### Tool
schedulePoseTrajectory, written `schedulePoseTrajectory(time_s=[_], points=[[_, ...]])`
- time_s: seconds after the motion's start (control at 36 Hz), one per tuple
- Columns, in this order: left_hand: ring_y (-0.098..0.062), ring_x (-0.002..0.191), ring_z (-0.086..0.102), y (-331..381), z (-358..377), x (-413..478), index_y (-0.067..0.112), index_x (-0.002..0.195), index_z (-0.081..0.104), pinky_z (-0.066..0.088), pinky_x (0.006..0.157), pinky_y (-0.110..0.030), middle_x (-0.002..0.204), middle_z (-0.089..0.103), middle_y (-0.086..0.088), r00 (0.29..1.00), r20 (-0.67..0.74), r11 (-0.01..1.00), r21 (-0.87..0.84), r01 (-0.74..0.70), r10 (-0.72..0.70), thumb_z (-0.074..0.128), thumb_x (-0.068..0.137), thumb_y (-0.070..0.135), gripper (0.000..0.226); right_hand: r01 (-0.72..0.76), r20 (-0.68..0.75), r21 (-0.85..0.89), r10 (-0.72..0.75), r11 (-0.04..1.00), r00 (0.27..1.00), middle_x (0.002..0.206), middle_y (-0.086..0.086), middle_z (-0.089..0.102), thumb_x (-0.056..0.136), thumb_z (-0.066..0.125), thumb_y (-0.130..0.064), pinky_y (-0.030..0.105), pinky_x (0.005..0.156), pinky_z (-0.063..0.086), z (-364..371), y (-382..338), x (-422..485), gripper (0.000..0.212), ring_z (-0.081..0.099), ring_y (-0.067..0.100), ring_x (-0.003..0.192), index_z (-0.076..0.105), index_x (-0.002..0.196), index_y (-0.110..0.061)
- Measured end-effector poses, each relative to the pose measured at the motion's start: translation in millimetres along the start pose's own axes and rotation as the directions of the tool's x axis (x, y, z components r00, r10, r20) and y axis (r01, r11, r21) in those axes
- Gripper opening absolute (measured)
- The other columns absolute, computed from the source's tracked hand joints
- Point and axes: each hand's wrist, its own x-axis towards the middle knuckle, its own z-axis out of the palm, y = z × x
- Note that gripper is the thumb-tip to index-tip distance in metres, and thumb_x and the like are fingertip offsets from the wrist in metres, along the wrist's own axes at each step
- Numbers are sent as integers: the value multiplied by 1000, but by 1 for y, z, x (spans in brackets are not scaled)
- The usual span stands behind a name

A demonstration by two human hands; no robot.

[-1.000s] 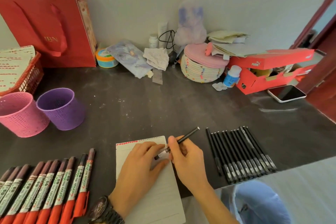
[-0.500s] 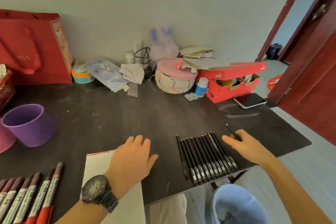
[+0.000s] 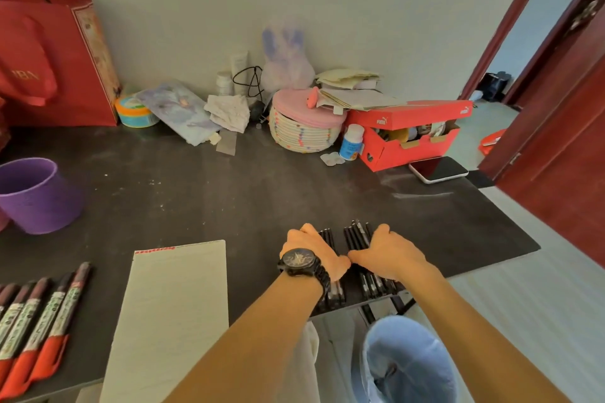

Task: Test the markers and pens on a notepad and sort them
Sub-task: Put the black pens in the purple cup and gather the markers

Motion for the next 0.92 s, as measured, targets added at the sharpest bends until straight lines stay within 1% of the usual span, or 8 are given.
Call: schedulePoseTrajectory(time_s=[0.14,0.28,0.36,0.42,0.5,0.75,0.86,0.92], points=[[-24,111,58,-1,1,3,11,128,43,48,82,-30,125,46,-10,996,-6,996,15,-85,85,60,92,41,49,22,-67,-112,-29,994,997,131,17,54,95,59,-42,37,77,42,8,-8,1,52,57,36,117,39,128,-6],[-29,111,61,-14,-14,4,8,122,52,50,84,-34,123,59,-12,982,28,982,-37,-185,186,60,94,30,36,48,-98,-63,-54,997,994,113,14,62,100,53,-33,35,69,45,4,-11,2,28,58,29,91,41,108,-9],[-33,107,63,-34,-33,5,9,109,49,47,76,-35,116,63,-13,975,38,943,-267,-200,218,56,95,38,33,87,-31,377,-81,922,996,92,9,68,102,51,-23,36,58,52,2,-13,2,17,64,24,66,44,104,-8],[-36,104,63,-53,-49,8,6,109,42,49,77,-39,114,62,-17,954,43,876,-408,-256,298,49,98,37,34,51,59,731,-137,680,989,82,10,68,102,54,-14,35,51,52,3,-24,-4,11,62,23,54,48,107,-6],[-18,68,68,-97,-76,13,11,106,39,53,63,-35,83,67,-10,928,-15,672,-685,-281,373,43,101,32,22,99,8,869,-215,485,977,70,8,60,101,58,-11,33,45,45,8,-57,-15,13,51,22,46,53,108,-2],[-11,40,43,-267,-163,17,10,97,55,45,45,-30,58,48,5,905,-386,94,-922,-375,-176,57,100,24,15,-128,93,990,-429,-53,899,45,1,33,90,67,-29,26,36,31,6,-235,-43,26,33,18,30,55,81,-7],[-8,53,58,-340,-209,20,14,96,61,50,53,-23,67,67,4,738,-517,63,-834,-548,-434,54,102,27,15,-142,33,971,-485,-191,874,55,0,46,100,58,-31,33,48,39,0,-323,-53,29,46,16,43,52,79,-12],[-10,66,68,-368,-226,27,17,103,62,52,63,-28,81,76,3,731,-481,2,-836,-549,-484,54,101,32,18,-142,-3,959,-508,-246,861,59,-1,52,101,57,-30,33,55,42,-5,-364,-58,26,50,15,49,54,83,-12]])
